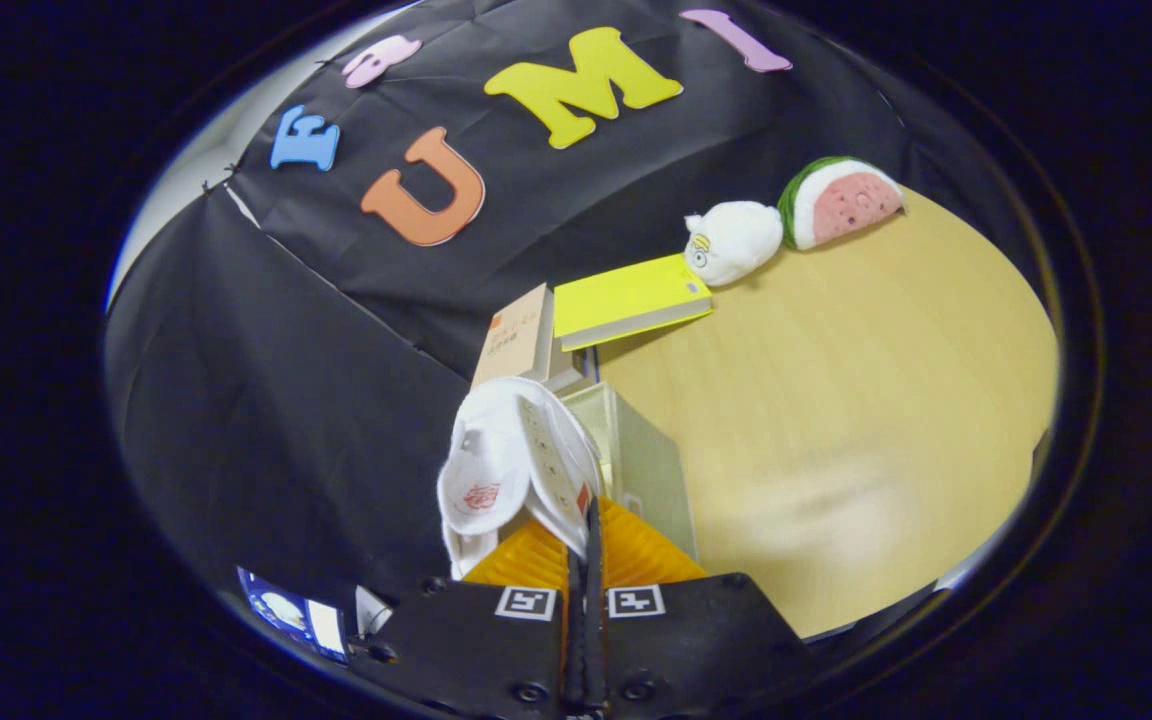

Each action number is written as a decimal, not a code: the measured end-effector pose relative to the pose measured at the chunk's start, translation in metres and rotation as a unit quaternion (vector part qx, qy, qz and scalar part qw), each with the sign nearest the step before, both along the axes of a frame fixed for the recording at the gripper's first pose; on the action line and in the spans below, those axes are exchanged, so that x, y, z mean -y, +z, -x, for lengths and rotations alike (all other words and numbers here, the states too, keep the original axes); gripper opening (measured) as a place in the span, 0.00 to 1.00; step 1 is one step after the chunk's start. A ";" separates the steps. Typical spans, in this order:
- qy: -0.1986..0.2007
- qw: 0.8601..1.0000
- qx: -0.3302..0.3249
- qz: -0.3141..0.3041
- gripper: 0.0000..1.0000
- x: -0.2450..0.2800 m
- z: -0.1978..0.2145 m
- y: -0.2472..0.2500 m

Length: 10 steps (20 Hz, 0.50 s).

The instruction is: Open the storage box then place both shoes into the box .Put the left shoe in first, then the right shoe, with the right side of both shoes facing outward in a uniform manner.

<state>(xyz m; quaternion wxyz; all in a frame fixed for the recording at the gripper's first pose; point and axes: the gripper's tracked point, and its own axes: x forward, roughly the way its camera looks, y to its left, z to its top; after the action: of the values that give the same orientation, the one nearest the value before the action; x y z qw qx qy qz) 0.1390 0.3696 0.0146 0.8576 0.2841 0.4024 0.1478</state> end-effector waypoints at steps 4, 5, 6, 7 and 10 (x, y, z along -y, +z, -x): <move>-0.056 0.998 -0.011 0.007 0.05 -0.028 -0.019 -0.018; -0.068 0.998 -0.008 0.016 0.05 -0.031 -0.022 -0.023; -0.079 0.997 -0.006 0.020 0.05 -0.032 -0.026 -0.028; -0.094 0.995 -0.009 0.021 0.05 -0.031 -0.028 -0.034; -0.137 0.990 -0.001 0.041 0.05 -0.020 -0.033 -0.046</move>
<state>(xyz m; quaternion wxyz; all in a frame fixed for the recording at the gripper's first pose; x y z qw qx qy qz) 0.1717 0.3898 -0.0311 0.8801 0.3015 0.3665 0.0120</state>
